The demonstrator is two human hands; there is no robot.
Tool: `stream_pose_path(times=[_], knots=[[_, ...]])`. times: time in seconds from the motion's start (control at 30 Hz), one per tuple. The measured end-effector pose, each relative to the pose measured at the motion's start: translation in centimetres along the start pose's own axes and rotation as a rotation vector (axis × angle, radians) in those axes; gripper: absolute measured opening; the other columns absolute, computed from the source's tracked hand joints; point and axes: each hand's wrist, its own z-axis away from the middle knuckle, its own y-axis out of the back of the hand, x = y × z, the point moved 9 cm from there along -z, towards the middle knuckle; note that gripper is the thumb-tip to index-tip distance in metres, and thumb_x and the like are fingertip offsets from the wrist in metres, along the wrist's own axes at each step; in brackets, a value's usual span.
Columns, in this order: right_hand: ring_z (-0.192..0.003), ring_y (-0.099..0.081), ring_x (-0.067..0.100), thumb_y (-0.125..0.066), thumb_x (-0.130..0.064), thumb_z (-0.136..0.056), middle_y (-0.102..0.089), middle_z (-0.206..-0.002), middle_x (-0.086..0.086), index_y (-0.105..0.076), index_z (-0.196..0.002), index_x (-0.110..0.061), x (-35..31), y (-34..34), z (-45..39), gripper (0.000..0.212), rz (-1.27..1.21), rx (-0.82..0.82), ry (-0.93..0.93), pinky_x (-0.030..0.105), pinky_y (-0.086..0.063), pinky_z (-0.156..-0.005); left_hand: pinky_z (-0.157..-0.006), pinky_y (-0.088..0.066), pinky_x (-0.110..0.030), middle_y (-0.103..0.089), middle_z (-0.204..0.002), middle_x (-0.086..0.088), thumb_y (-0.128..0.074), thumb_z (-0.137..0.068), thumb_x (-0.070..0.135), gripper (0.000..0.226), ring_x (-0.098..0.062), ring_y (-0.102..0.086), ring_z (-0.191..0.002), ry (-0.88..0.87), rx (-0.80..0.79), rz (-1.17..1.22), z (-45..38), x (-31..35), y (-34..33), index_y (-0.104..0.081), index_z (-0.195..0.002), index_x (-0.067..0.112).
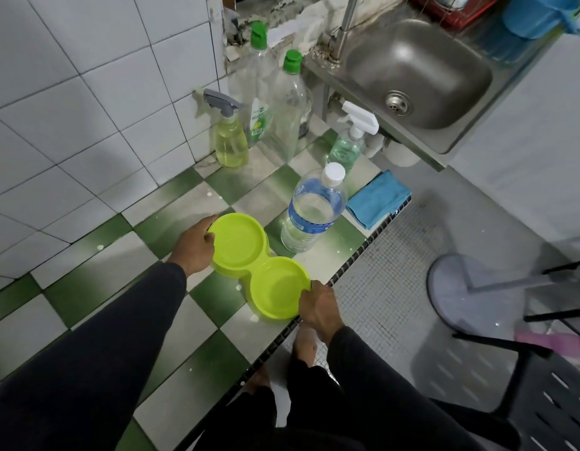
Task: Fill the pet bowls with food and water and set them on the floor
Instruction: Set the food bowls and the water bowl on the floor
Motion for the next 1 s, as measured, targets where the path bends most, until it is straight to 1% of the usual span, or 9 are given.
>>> stream_pose_path(times=[0.07,0.13,0.2,0.27,0.3,0.4,0.5,0.77,1.0], knots=[[-0.082,-0.068,0.027,-0.085,-0.01,-0.073,-0.069,-0.098,0.024,-0.073,-0.09,0.005,-0.9,-1.1,0.4,0.026,-0.045,-0.128,0.036,0.027,-0.055,-0.074,-0.113,-0.042,-0.043,-0.058,-0.146,-0.01,-0.046,-0.104,0.002,0.05,-0.034,-0.053,-0.132,0.007,-0.001,0.011,-0.2,-0.1,-0.1,-0.05,-0.15,0.02],[-0.042,-0.058,0.019,-0.1,-0.008,-0.021,-0.062,-0.054,0.011,-0.065,-0.045,-0.003,-3.1,0.3,0.4,0.043,0.148,0.066,0.327,0.017,-0.047,-0.046,-0.111,-0.042,-0.042,-0.059,-0.144,-0.01,-0.046,-0.103,0.001,0.05,-0.034,-0.054,-0.13,0.014,0.0,0.016,-0.3,-0.2,-0.1,-0.051,-0.149,0.02],[-0.048,-0.052,0.008,-0.094,-0.005,-0.044,-0.061,-0.065,0.009,-0.073,-0.064,0.0,-1.7,0.1,0.0,0.03,0.043,-0.013,0.171,0.012,-0.041,-0.048,-0.109,-0.043,-0.042,-0.06,-0.142,-0.01,-0.046,-0.103,0.0,0.049,-0.033,-0.055,-0.129,0.025,0.001,0.026,-0.4,-0.1,-0.1,-0.053,-0.148,0.02],[-0.064,-0.038,-0.001,-0.061,-0.011,-0.091,-0.055,-0.085,0.001,-0.068,-0.113,-0.001,-1.9,1.4,0.0,0.024,0.078,0.123,0.148,0.012,-0.035,-0.06,-0.108,-0.044,-0.042,-0.061,-0.141,-0.009,-0.046,-0.104,0.002,0.047,-0.033,-0.055,-0.128,0.039,0.0,0.037,-0.4,-0.1,-0.1,-0.054,-0.146,0.02],[-0.065,-0.034,-0.002,-0.05,-0.014,-0.098,-0.048,-0.083,-0.005,-0.063,-0.121,-0.004,-0.8,0.9,-0.3,0.028,0.077,0.073,0.048,0.011,-0.031,-0.061,-0.107,-0.045,-0.042,-0.061,-0.14,-0.009,-0.046,-0.104,0.003,0.044,-0.032,-0.056,-0.127,0.043,0.002,0.044,-0.4,-0.2,-0.1,-0.056,-0.144,0.019],[-0.077,-0.055,0.011,-0.045,-0.014,-0.099,-0.048,-0.083,-0.004,-0.062,-0.121,-0.003,-0.5,0.8,-0.8,0.029,0.078,0.061,0.053,0.013,-0.035,-0.064,-0.098,-0.047,-0.039,-0.065,-0.13,-0.011,-0.047,-0.106,0.011,0.029,-0.032,-0.059,-0.118,0.031,0.044,0.086,-0.4,-0.1,0.4,-0.062,-0.13,0.013],[-0.113,-0.06,0.035,-0.046,-0.012,-0.1,-0.056,-0.102,0.009,-0.063,-0.119,-0.001,-0.8,1.6,-0.3,0.028,0.096,0.084,0.056,0.032,-0.049,-0.088,-0.091,-0.049,-0.045,-0.065,-0.116,-0.016,-0.049,-0.108,0.022,0.017,-0.035,-0.06,-0.106,0.018,0.083,0.136,-0.2,0.0,1.0,-0.059,-0.113,0.01],[-0.118,-0.056,0.045,-0.038,-0.018,-0.107,-0.051,-0.135,0.024,-0.053,-0.139,-0.003,-1.7,3.5,-0.7,0.038,-0.111,0.1,0.127,0.061,-0.05,-0.099,-0.093,-0.048,-0.046,-0.06,-0.115,-0.006,-0.034,-0.11,0.047,0.03,-0.03,-0.057,-0.107,0.008,0.112,0.276,2.7,0.2,0.8,-0.051,-0.121,0.024],[-0.119,-0.055,0.04,-0.04,-0.023,-0.109,-0.055,-0.132,0.023,-0.06,-0.136,-0.013,-2.9,4.9,0.1,0.035,-0.276,0.141,0.228,0.055,-0.05,-0.103,-0.079,-0.047,-0.028,-0.064,-0.12,0.005,-0.036,-0.111,0.043,0.03,-0.016,-0.06,-0.108,0.001,0.199,0.521,5.9,0.5,1.4,-0.061,-0.124,0.034]])
